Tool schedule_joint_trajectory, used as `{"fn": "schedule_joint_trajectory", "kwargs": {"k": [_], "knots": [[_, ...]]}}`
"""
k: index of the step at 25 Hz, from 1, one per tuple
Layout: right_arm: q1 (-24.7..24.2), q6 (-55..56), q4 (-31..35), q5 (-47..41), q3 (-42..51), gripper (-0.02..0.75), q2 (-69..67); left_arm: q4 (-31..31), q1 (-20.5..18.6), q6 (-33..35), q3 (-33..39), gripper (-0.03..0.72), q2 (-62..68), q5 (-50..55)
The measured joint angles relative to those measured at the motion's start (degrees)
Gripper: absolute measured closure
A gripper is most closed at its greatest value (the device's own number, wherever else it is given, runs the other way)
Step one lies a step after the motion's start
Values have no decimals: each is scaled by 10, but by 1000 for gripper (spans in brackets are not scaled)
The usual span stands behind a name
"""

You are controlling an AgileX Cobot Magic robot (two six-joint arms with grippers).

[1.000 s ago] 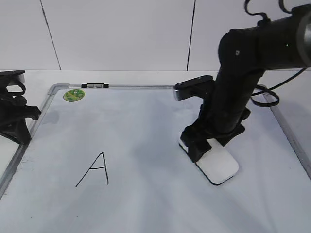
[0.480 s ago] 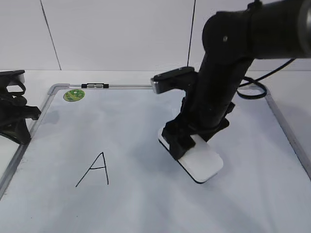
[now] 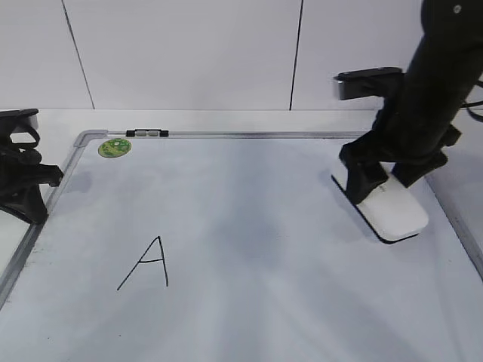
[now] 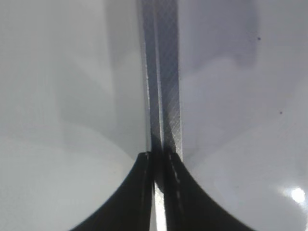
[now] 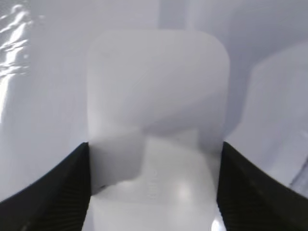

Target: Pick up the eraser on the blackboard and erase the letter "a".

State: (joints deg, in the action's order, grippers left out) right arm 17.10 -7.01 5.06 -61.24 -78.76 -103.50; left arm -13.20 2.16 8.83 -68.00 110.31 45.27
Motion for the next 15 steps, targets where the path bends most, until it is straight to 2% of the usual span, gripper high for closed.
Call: {"fn": "schedule_joint_trajectory", "kwargs": {"k": [9,15], "knots": [[-137,11,-8,-4,4,167,1,0,0,0,0,662,0,0],[-178,16,-9,-3,10,167,1,0,0,0,0,660,0,0]]}}
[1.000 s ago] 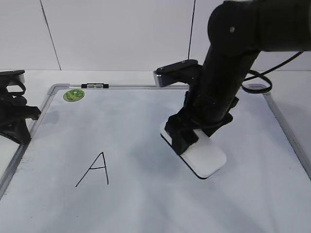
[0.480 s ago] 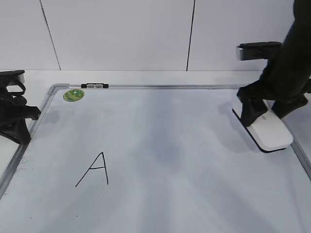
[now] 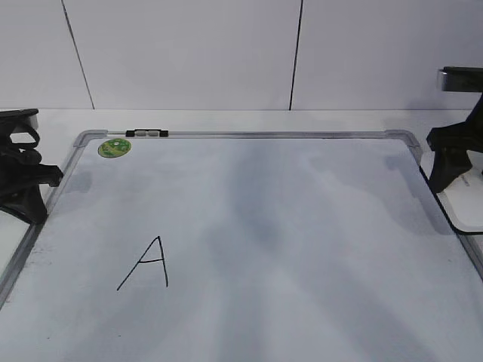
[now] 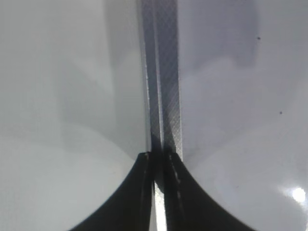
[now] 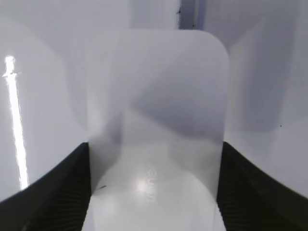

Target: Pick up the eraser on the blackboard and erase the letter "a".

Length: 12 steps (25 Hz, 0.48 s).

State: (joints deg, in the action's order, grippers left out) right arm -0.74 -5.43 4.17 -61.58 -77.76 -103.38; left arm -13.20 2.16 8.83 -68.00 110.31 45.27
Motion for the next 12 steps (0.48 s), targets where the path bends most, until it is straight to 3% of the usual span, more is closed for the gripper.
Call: {"fn": "schedule_joint_trajectory", "kwargs": {"k": [12], "knots": [[-1,11,18,44,48,167,0,1,0,0,0,658,0,0]]}}
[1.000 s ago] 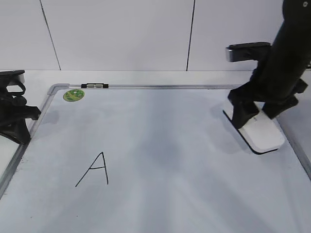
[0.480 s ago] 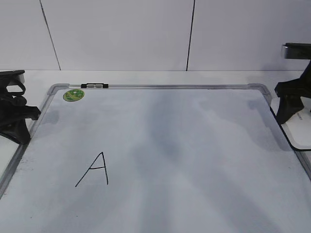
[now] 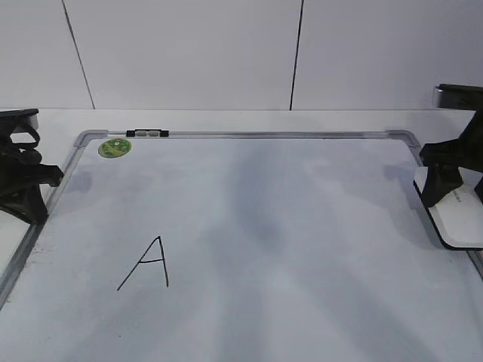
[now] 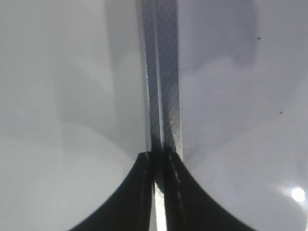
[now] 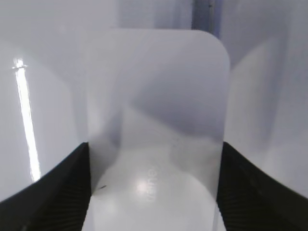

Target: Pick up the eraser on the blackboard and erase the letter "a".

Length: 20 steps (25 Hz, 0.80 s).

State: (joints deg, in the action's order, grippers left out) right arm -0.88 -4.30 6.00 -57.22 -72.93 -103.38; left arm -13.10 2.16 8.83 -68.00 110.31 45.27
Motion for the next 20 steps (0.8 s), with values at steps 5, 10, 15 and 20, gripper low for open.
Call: {"fn": "schedule_joint_trajectory", "kwargs": {"k": [5,10,15,20], "knots": [[0,0,0,2,0,167,0,0,0,0,0,657,0,0],[0,1,0,14,0,167,0,0,0,0,0,657,0,0],[0,1,0,19,0,167,0,0,0,0,0,657,0,0],[0,1,0,23,0,167,-1,0,0,0,0,656,0,0]]}}
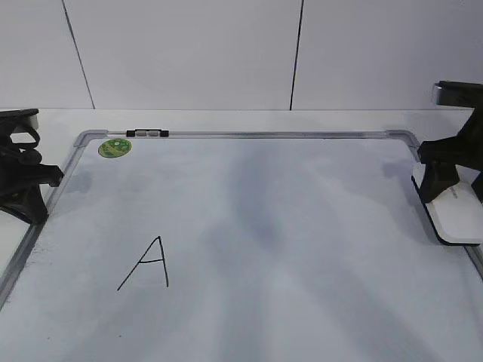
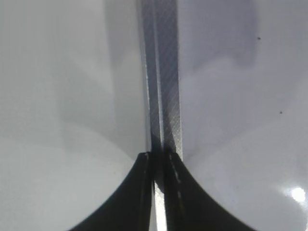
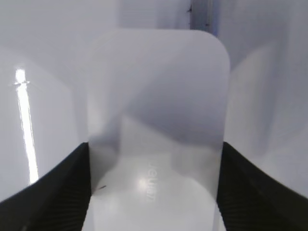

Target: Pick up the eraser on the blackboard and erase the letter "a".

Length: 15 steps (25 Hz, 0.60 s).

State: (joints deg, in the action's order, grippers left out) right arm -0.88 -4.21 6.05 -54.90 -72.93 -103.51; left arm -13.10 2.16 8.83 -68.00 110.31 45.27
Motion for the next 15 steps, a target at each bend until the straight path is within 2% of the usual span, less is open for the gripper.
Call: {"fn": "schedule_joint_trajectory", "kwargs": {"k": [8,15], "knots": [[0,0,5,7,0,165,-19,0,0,0,0,656,0,0],[0,0,7,13,0,85,-23,0,0,0,0,656,0,0]]}}
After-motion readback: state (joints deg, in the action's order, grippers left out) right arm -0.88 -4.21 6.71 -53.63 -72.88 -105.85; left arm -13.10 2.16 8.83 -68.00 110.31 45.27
